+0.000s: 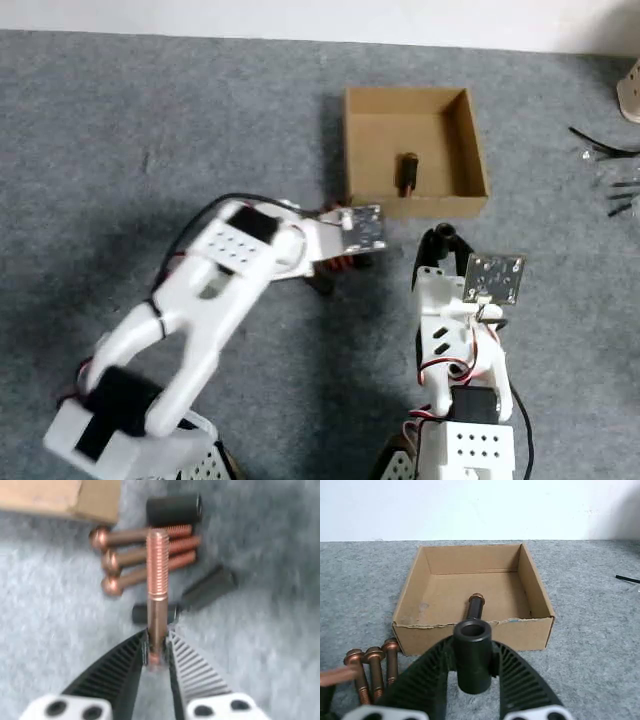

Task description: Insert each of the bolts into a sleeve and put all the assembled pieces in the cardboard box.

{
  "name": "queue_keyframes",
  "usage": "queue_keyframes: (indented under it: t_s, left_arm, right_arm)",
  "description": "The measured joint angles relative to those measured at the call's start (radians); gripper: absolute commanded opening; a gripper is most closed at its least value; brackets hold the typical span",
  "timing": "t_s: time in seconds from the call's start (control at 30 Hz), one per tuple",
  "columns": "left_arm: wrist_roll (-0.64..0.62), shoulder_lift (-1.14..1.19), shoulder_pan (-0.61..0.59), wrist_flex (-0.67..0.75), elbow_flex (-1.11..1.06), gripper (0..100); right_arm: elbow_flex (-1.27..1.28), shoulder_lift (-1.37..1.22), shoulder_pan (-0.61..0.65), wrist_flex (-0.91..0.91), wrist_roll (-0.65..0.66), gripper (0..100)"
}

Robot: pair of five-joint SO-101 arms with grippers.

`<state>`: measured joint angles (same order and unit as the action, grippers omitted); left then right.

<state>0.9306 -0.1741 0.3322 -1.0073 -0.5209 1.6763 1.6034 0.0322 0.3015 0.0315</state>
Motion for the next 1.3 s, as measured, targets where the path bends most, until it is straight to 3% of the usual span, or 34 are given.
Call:
queue_keyframes:
  t_s: [0.23, 0.33, 0.5, 0.77, 0.83, 0.97, 1.17, 1.23, 1.3]
  left_arm:
    - [0.393, -0.014, -0.199, -0.288, -0.011, 1]
    - [0.44, 0.029, -0.304, -0.427, 0.017, 1]
    - [0.44, 0.143, -0.422, -0.545, 0.167, 1]
    - [0.44, 0.446, -0.442, -0.605, 0.486, 1]
    - [0.44, 0.522, -0.445, -0.629, 0.575, 4]
    - [0.44, 0.671, -0.448, -0.644, 0.761, 24]
    - [0.41, 0.829, -0.451, -0.657, 0.977, 20]
    - [0.356, 0.838, -0.451, -0.657, 1.02, 19]
    - [0.226, 0.838, -0.451, -0.658, 1.069, 19]
  right_arm:
    - [0.0, 0.0, 0.0, 0.0, 0.0, 0.4]
    - [0.0, 0.0, 0.0, 0.0, 0.0, 0.4]
    - [0.0, 0.0, 0.0, 0.0, 0.0, 0.4]
    - [0.0, 0.0, 0.0, 0.0, 0.0, 0.4]
    - [0.0, 0.0, 0.0, 0.0, 0.0, 0.4]
    - [0.0, 0.0, 0.0, 0.0, 0.0, 0.4]
    - [0.0, 0.0, 0.0, 0.0, 0.0, 0.4]
    - [0.0, 0.0, 0.0, 0.0, 0.0, 0.4]
    - [0.0, 0.0, 0.0, 0.0, 0.0, 0.4]
